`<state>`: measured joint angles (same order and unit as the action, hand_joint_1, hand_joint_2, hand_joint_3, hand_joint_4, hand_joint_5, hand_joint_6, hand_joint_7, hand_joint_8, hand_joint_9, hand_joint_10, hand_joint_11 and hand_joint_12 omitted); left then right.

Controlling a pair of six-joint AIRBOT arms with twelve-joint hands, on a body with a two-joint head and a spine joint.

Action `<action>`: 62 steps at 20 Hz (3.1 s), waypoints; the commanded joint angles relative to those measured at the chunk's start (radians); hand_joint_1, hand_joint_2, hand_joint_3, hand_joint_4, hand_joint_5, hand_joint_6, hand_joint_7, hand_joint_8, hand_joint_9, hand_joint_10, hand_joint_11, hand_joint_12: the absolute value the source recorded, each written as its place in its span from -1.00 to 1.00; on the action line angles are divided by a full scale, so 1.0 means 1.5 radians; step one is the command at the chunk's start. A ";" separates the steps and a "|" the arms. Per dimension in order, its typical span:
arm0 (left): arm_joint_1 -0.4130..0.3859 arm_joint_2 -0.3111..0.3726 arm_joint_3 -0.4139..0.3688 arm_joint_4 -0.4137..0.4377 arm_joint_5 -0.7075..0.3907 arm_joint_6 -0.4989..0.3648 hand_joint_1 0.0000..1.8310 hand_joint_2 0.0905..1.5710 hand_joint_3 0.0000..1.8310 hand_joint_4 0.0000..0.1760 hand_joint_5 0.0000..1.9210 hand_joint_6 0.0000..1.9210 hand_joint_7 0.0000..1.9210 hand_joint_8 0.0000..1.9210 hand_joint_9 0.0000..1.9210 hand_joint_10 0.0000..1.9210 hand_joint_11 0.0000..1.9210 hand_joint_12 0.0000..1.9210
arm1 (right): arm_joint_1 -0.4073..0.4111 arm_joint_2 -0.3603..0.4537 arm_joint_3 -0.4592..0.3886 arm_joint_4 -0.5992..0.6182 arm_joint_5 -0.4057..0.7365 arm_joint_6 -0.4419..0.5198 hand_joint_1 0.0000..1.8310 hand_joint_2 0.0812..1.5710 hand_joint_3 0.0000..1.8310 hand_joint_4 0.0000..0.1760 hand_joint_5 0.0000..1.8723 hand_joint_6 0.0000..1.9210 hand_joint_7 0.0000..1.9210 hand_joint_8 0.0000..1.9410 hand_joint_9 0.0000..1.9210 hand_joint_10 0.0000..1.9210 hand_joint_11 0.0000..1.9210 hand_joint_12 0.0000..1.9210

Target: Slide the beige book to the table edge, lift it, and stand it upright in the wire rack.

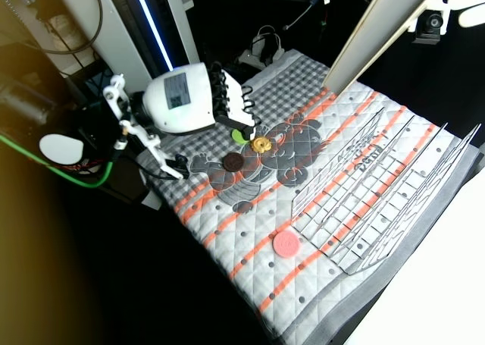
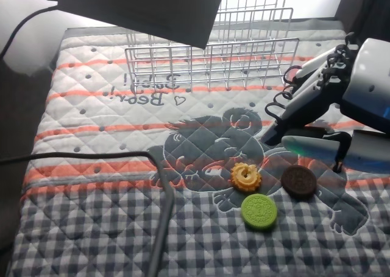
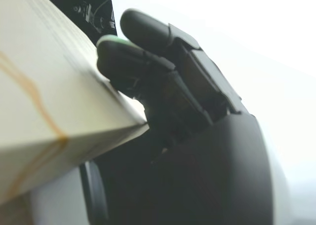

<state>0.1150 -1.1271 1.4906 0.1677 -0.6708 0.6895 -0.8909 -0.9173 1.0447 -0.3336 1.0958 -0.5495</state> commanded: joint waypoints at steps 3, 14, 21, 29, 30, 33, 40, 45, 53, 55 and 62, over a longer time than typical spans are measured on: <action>-0.023 -0.010 0.019 -0.004 -0.062 -0.007 0.41 0.40 -1.00 -1.00 -0.09 -0.06 0.07 0.15 0.09 0.02 -0.04 0.42 | 0.003 -0.008 0.006 0.017 0.075 0.012 -0.49 0.76 -1.00 -1.00 0.30 -0.99 0.36 -1.00 0.35 -1.00 0.02 -0.30; -0.101 -0.028 0.024 0.098 -0.024 0.015 0.15 0.81 -0.99 -1.00 -0.60 0.87 -0.47 0.89 -0.26 0.90 -0.16 1.00 | 0.003 -0.033 0.018 -0.004 0.076 0.035 -0.35 0.74 -1.00 -1.00 0.32 -0.99 0.40 -1.00 0.38 -1.00 0.03 -0.29; -0.103 -0.029 0.024 0.103 -0.022 0.020 -0.01 0.82 -1.00 -1.00 -0.53 0.86 -0.04 1.00 0.30 1.00 0.39 1.00 | 0.003 -0.041 0.024 -0.007 0.076 0.042 -0.35 0.74 -1.00 -1.00 0.30 -1.00 0.37 -1.00 0.37 -1.00 0.07 -0.36; -0.076 -0.033 0.024 0.091 -0.014 0.019 0.25 0.43 -1.00 -1.00 -0.04 0.11 0.22 0.84 0.34 0.94 0.37 1.00 | 0.003 -0.051 0.032 -0.009 0.076 0.051 -0.40 0.73 -1.00 -1.00 0.32 -0.99 0.39 -1.00 0.42 -0.99 0.08 -0.32; -0.075 -0.036 0.025 0.093 -0.012 0.019 0.25 0.43 -1.00 -1.00 -0.04 0.10 0.21 0.72 0.33 0.87 0.34 1.00 | 0.003 -0.052 0.033 -0.010 0.076 0.052 -0.40 0.73 -1.00 -1.00 0.32 -0.99 0.39 -1.00 0.42 -0.99 0.08 -0.31; -0.075 -0.044 0.027 0.102 -0.010 0.020 0.36 0.38 -1.00 -1.00 -0.01 -0.13 0.16 0.12 0.28 0.00 0.12 0.36 | 0.003 -0.055 0.036 -0.011 0.076 0.054 -0.43 0.74 -1.00 -1.00 0.31 -0.99 0.39 -1.00 0.43 -0.99 0.08 -0.32; -0.079 -0.044 0.025 0.110 -0.044 0.019 0.35 0.44 -1.00 -1.00 -0.12 0.19 -0.01 0.14 0.13 -0.24 0.01 0.02 | 0.003 -0.057 0.037 -0.012 0.076 0.057 -0.43 0.75 -1.00 -1.00 0.32 -0.99 0.40 -1.00 0.45 -1.00 0.13 -0.43; -0.074 -0.037 0.018 0.101 -0.063 0.019 0.23 0.47 -1.00 -1.00 -0.09 0.21 0.24 0.49 0.34 0.60 0.31 0.86 | 0.003 -0.060 0.037 -0.012 0.077 0.059 -0.42 0.76 -1.00 -1.00 0.33 -1.00 0.40 -1.00 0.43 -1.00 0.25 -0.67; -0.041 -0.036 0.021 0.055 -0.089 0.019 0.28 0.44 -1.00 -1.00 -0.07 0.12 0.19 0.24 0.30 0.39 0.21 0.71 | 0.003 -0.062 0.037 -0.012 0.077 0.061 -0.46 0.76 -1.00 -1.00 0.32 -0.99 0.40 -0.99 0.42 -1.00 0.25 -0.70; -0.024 -0.035 0.019 0.044 -0.100 0.019 0.39 0.40 -1.00 -1.00 -0.09 -0.01 0.12 0.13 0.33 -0.02 0.20 0.48 | 0.003 -0.064 0.037 -0.012 0.077 0.063 -0.50 0.77 -1.00 -1.00 0.33 -0.99 0.40 -1.00 0.43 -1.00 0.26 -0.70; -0.008 -0.030 0.009 0.038 -0.129 0.019 0.40 0.32 -1.00 -1.00 0.05 -0.08 0.21 -0.24 0.26 -0.42 0.13 -0.20 | 0.000 -0.065 0.034 -0.012 0.077 0.066 -0.48 0.74 -1.00 -1.00 0.34 -0.99 0.41 -1.00 0.45 -0.99 0.27 -0.70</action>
<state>0.1104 -1.1835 1.5047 0.2707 -0.7376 0.7326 -0.8970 -1.0126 1.0992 -0.3843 1.0977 -0.4595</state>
